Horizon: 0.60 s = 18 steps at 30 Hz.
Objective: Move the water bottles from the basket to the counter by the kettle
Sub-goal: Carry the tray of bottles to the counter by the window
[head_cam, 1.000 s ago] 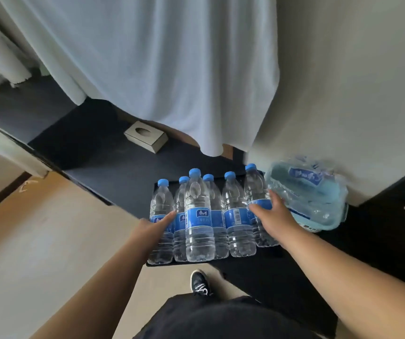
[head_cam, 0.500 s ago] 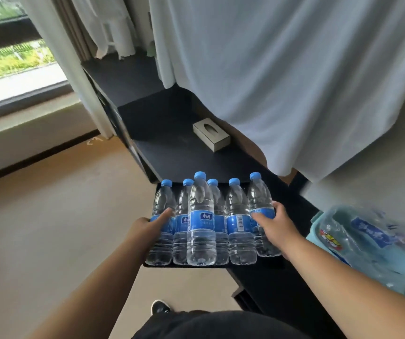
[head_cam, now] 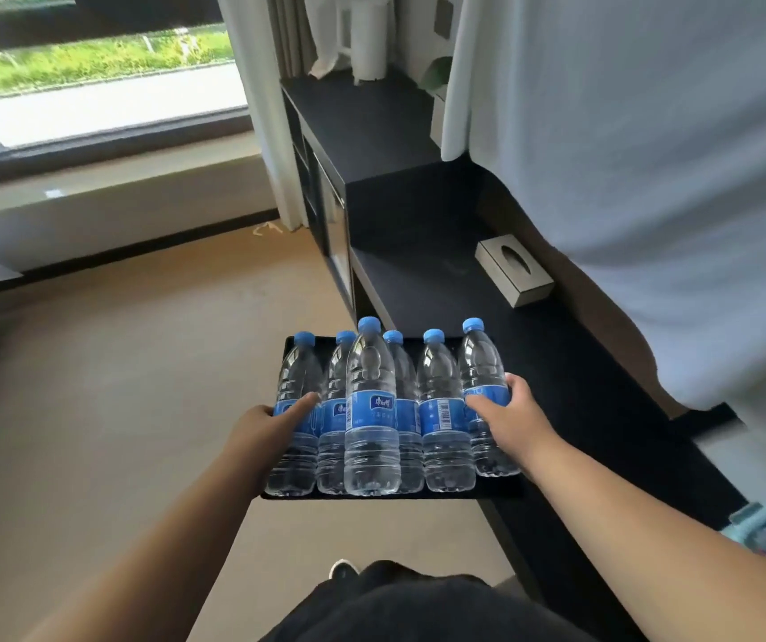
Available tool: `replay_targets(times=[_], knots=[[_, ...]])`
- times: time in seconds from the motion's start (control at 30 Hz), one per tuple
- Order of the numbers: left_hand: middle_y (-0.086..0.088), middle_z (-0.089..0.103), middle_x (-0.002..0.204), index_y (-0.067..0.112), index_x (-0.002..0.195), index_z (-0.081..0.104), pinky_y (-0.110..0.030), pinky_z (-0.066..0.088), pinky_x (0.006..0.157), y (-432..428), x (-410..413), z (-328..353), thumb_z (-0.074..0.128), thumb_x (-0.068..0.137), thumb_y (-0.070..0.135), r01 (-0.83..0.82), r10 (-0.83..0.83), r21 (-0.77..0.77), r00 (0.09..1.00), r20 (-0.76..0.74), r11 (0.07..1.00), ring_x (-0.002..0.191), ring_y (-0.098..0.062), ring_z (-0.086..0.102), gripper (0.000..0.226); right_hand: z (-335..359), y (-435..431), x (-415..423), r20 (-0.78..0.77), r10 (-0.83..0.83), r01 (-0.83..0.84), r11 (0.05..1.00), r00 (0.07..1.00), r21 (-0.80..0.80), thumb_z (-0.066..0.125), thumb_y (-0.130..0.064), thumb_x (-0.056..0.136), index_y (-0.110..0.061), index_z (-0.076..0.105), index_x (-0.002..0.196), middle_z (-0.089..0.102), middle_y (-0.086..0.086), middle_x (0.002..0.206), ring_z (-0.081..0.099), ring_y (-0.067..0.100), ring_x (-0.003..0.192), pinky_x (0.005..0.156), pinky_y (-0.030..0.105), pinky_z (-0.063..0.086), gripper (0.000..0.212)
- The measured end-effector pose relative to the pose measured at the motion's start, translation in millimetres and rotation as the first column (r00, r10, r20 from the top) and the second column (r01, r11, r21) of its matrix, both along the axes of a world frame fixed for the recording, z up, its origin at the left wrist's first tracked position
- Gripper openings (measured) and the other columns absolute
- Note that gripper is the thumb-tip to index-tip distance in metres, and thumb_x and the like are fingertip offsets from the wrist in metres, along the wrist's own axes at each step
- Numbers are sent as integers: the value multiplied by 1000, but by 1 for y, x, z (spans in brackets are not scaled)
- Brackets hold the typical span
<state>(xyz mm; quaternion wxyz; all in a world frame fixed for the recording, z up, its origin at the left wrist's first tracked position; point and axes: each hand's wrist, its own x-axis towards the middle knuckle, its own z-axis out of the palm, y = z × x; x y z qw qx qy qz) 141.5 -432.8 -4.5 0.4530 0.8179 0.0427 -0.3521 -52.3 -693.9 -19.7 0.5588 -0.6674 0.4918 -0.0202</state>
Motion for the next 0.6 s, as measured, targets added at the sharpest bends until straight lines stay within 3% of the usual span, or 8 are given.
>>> replay_targets(times=[0.17,0.37,0.53,0.6], knots=[[-14,77,93,10,102,65,-40,62,67,37,56,2,79,84,56,-45,45,0,998,31,999,80,-29,77,52,3,17,74,64,103,-104,995,993,4,76,-33,93,-35,23,161,62,-2,131,67,20,111,98,47,58,86],[-13,78,91,10,100,68,-49,65,79,73,104,-2,80,83,57,-127,125,21,990,72,992,82,-30,78,51,3,39,149,121,227,-231,973,966,18,76,-29,92,-46,22,161,63,-7,130,69,17,112,100,50,58,89],[-12,80,88,9,103,71,-40,63,67,92,124,-13,79,86,52,-207,207,-2,978,30,978,77,-28,79,47,-7,47,195,87,298,-302,953,950,35,80,-48,73,-53,26,155,61,-4,137,68,21,117,102,54,56,99],[-10,81,84,9,102,74,-42,65,69,96,134,-17,80,87,50,-220,220,6,975,22,976,74,-27,79,44,-15,44,214,86,316,-321,946,945,50,80,-52,66,-57,27,153,60,-3,141,67,23,120,103,54,56,102]])
